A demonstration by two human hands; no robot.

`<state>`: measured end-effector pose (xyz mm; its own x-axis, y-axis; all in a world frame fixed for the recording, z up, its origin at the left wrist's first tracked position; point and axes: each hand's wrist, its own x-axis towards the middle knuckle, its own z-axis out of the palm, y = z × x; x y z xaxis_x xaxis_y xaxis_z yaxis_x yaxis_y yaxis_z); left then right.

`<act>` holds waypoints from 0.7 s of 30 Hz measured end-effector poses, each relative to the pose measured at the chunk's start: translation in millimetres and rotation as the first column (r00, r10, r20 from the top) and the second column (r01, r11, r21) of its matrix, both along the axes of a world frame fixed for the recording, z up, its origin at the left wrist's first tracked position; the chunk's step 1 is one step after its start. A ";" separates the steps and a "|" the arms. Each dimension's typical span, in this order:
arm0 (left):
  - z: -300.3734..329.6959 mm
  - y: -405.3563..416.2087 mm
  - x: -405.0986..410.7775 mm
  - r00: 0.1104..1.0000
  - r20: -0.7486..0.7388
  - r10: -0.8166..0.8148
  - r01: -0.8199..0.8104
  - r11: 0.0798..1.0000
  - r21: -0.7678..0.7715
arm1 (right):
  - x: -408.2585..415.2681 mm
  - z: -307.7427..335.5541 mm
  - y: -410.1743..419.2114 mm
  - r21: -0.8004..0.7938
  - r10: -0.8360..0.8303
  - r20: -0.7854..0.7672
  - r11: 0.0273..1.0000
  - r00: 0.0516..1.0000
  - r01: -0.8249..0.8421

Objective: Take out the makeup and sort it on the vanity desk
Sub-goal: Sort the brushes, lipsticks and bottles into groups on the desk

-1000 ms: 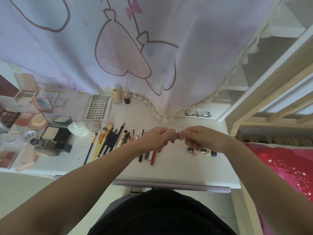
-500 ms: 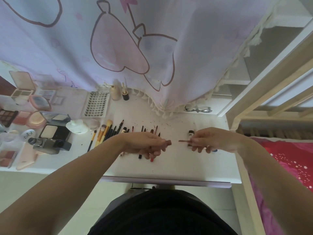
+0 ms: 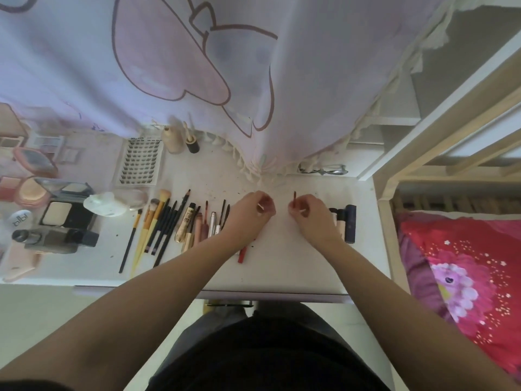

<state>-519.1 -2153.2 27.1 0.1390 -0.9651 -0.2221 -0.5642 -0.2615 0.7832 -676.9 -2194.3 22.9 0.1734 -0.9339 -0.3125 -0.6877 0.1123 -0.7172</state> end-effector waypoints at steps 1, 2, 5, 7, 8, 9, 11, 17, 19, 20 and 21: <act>-3.1 -4.2 -2.1 0.999 0.054 0.003 -0.003 1.000 -0.017 | 6.4 -3.0 -4.0 -0.027 0.008 -0.024 1.000 1.000 -0.009; -6.5 -8.4 -3.4 0.990 0.142 -0.004 0.009 0.999 -0.033 | 12.4 -5.7 -7.5 -0.043 0.015 -0.041 0.999 0.999 -0.016; -19.3 -18.7 -3.4 0.921 0.389 -0.032 0.047 0.998 -0.029 | 24.7 -14.0 -13.2 -0.046 0.036 -0.101 0.998 0.994 -0.041; -27.4 -22.5 -2.7 0.879 0.473 -0.056 0.061 0.998 0.004 | 27.1 -20.7 -13.8 -0.042 0.056 -0.168 0.997 0.984 -0.064; -31.2 -23.5 -2.7 0.867 0.494 -0.059 0.063 0.998 0.009 | 26.8 -23.5 -13.5 -0.043 0.067 -0.196 0.996 0.978 -0.077; -34.7 -23.8 -2.9 0.863 0.503 -0.058 0.064 0.998 0.004 | 25.9 -25.4 -13.2 -0.045 0.075 -0.212 0.995 0.974 -0.086; -38.2 -23.3 -4.0 0.865 0.499 -0.054 0.062 0.998 0.001 | 24.9 -26.7 -13.8 -0.046 0.082 -0.215 0.995 0.973 -0.094; -25.9 -9.8 -1.1 0.904 0.425 0.036 -0.021 0.999 -0.040 | 4.1 -3.1 -30.7 0.046 0.153 -0.170 0.988 0.974 -0.147; -18.7 6.1 2.2 0.910 0.402 0.100 -0.047 0.989 -0.139 | -18.2 8.8 -44.6 0.042 0.153 -0.176 0.988 0.972 -0.148; -16.8 14.6 0.7 0.916 0.391 0.090 -0.020 0.984 -0.179 | -28.0 13.1 -51.0 0.051 0.163 -0.192 0.986 0.968 -0.156; -15.4 21.5 -4.2 0.925 0.379 0.037 0.040 0.980 -0.193 | -35.2 16.0 -56.2 0.068 0.197 -0.225 0.980 0.954 -0.186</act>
